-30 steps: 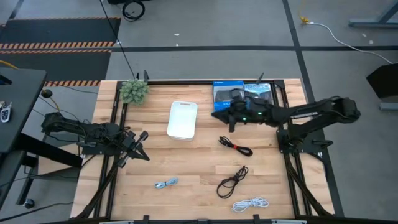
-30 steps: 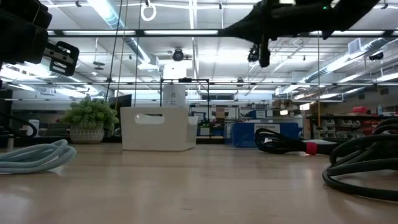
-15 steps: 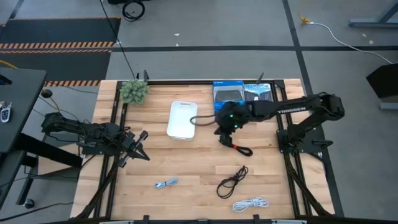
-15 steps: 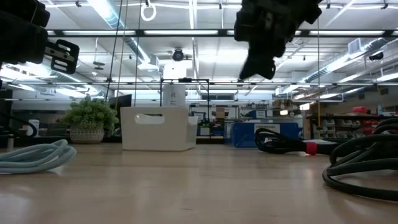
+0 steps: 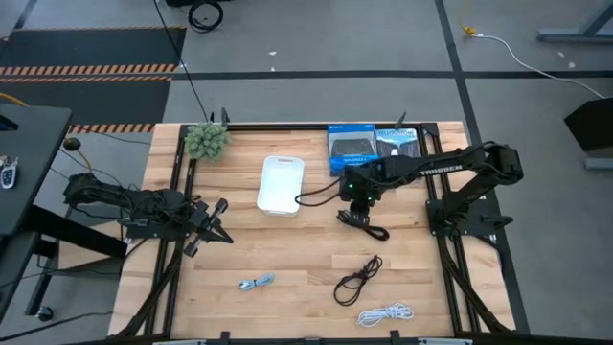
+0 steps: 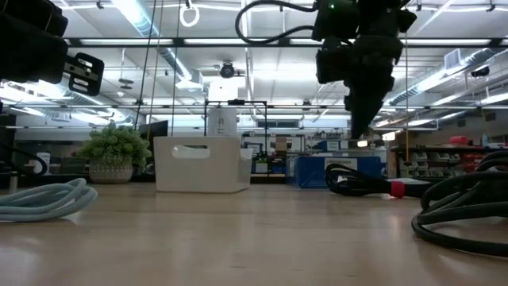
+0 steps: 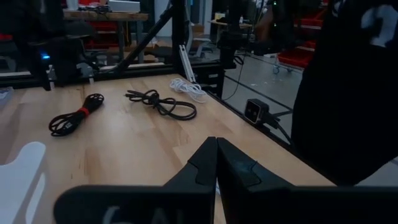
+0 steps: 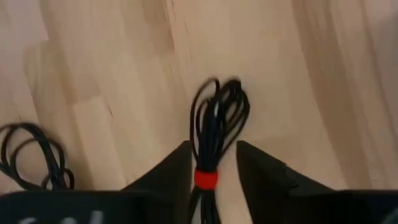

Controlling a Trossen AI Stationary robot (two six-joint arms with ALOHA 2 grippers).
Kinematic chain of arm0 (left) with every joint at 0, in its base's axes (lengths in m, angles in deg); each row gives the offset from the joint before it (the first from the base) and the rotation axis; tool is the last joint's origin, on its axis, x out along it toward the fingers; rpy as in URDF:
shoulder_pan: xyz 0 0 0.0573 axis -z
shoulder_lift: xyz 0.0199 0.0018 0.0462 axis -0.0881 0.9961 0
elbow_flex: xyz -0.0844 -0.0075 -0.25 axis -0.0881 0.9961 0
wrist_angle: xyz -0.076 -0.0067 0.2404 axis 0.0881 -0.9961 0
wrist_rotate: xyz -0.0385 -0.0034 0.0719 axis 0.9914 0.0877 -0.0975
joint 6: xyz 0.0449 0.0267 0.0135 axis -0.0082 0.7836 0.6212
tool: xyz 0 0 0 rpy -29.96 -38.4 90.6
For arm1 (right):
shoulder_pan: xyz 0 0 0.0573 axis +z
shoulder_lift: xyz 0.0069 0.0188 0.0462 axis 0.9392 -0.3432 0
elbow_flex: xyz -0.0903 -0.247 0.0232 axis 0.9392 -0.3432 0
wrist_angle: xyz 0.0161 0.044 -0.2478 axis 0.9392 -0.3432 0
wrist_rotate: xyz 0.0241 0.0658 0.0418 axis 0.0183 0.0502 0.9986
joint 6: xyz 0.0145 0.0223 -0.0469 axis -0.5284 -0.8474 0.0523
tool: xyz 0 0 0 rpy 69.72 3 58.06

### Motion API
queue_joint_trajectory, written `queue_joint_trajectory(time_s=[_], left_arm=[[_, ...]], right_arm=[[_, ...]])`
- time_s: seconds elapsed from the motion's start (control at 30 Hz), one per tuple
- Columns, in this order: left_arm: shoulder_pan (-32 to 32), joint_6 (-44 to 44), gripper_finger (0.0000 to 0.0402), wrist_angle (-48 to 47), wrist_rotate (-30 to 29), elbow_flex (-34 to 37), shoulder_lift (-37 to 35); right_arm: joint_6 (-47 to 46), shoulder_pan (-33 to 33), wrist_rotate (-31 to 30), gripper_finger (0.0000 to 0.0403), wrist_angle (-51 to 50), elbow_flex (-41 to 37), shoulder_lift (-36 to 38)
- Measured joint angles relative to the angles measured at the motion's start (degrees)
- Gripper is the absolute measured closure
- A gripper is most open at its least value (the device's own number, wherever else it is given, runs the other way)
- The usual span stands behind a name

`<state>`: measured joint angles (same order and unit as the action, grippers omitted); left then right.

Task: Pick and place USB-C Cables
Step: Put the top black charger cable into the white bin

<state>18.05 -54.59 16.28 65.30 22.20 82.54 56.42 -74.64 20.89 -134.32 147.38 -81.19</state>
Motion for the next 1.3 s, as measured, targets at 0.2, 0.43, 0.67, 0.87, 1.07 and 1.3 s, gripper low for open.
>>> queue_joint_trajectory(time_s=[0.2,0.43,0.67,0.87,1.07,1.3], left_arm=[[0.0,-0.2,0.0390,0.0,0.0,0.0,0.0],[0.0,-0.2,0.0390,-0.1,-0.2,0.0,0.0],[0.0,-0.6,0.0390,0.0,-0.2,0.0,0.0],[0.0,-0.6,0.0390,0.0,-0.2,0.0,0.0],[0.0,-0.6,0.0390,0.0,-0.2,0.0,0.0],[0.0,-0.6,0.0390,0.0,-0.2,0.0,0.0]], right_arm=[[-3.5,1.1,-2.7,0.0211,-2.4,0.0,0.0],[-0.3,3.8,-9.3,0.0186,1.6,-1.7,0.0],[3.7,5.7,-8.0,0.0176,10.2,-7.5,0.0],[5.1,6.9,-8.0,0.0176,15.9,-12.1,0.0],[4.9,8.0,-9.0,0.0176,21.4,-15.7,0.0],[9.3,9.2,-10.4,0.0178,26.5,-19.6,0.0]])
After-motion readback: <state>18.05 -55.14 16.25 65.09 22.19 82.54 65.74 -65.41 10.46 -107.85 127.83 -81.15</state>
